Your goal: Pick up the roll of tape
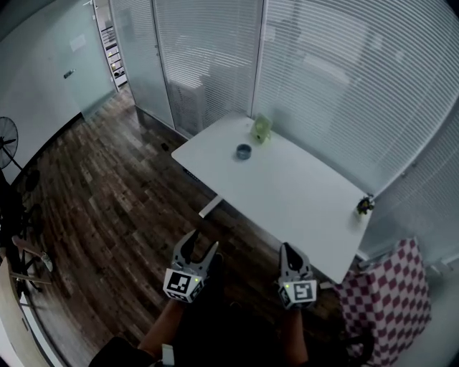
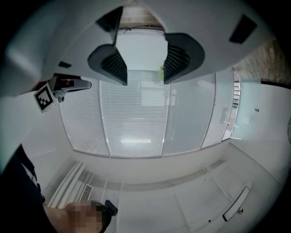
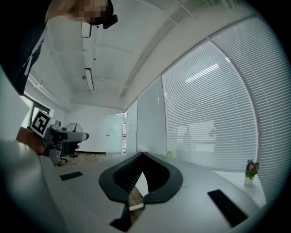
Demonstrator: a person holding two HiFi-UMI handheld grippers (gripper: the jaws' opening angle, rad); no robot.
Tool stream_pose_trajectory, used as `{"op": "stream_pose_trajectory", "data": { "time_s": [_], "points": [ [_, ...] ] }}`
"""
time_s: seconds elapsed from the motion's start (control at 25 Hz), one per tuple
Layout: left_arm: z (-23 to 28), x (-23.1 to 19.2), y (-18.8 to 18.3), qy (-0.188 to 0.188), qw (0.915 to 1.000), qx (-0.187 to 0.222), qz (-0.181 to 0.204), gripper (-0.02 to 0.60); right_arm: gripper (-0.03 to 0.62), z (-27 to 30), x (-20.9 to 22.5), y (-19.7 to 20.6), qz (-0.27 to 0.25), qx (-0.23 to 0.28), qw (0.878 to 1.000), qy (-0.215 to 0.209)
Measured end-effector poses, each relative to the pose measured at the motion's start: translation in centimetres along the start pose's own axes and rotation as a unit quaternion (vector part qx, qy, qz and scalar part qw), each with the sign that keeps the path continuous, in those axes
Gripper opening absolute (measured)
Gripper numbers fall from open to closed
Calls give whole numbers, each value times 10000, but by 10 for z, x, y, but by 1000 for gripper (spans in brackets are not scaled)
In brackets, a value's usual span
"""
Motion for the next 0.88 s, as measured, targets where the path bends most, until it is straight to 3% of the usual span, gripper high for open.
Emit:
{"op": "stream_pose_trajectory", "data": {
  "time_s": [0.12, 0.32, 0.52, 0.88],
  "points": [
    [17, -5, 5, 49, 9999, 79, 105, 236, 8, 12, 1, -7, -90, 15, 10000, 40],
    [41, -19, 8, 43, 9999, 78, -99, 236, 8, 36, 6, -14, 174, 173, 9997, 41],
    [59, -27, 9, 18, 9999, 93, -106, 236, 8, 51, 16, -9, 71, -142, 9999, -58],
    [79, -42, 22, -163, 9996, -78, -201, 236, 8, 82, 35, -15, 105, -103, 9999, -4]
  ]
}}
Point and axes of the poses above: the fingertips, and each gripper's own axes: z forward along the fingers, x to its right, y out of its underside, the point moved 6 cm from there along -z, backward along the fingers, and after that the axes turned 9 degrees about z, right-handed, at the moved point
